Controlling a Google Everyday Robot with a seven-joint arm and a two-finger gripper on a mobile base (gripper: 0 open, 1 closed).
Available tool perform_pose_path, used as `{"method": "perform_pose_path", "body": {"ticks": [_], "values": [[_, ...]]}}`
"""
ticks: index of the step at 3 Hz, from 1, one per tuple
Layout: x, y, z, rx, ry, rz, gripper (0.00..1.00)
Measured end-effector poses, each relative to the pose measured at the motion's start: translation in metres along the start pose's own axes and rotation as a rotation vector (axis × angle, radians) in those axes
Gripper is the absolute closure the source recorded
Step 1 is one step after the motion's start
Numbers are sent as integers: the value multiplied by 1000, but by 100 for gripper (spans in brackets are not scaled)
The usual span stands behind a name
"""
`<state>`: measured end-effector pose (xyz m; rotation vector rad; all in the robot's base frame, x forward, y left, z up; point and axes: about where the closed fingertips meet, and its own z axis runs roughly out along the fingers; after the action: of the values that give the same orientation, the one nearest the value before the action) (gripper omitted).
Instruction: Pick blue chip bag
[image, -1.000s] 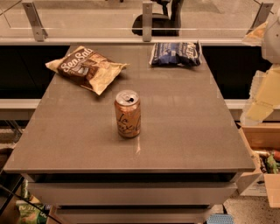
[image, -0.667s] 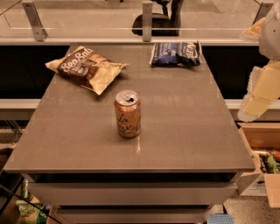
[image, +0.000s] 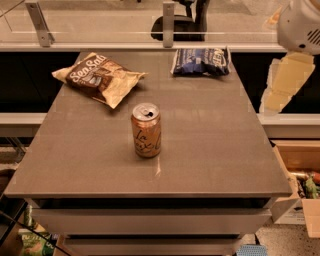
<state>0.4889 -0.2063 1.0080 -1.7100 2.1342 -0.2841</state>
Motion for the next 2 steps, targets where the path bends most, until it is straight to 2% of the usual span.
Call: {"method": "perform_pose_path", "body": {"ticks": [2], "values": [[-6, -55, 34, 39, 88, -45, 0]]}}
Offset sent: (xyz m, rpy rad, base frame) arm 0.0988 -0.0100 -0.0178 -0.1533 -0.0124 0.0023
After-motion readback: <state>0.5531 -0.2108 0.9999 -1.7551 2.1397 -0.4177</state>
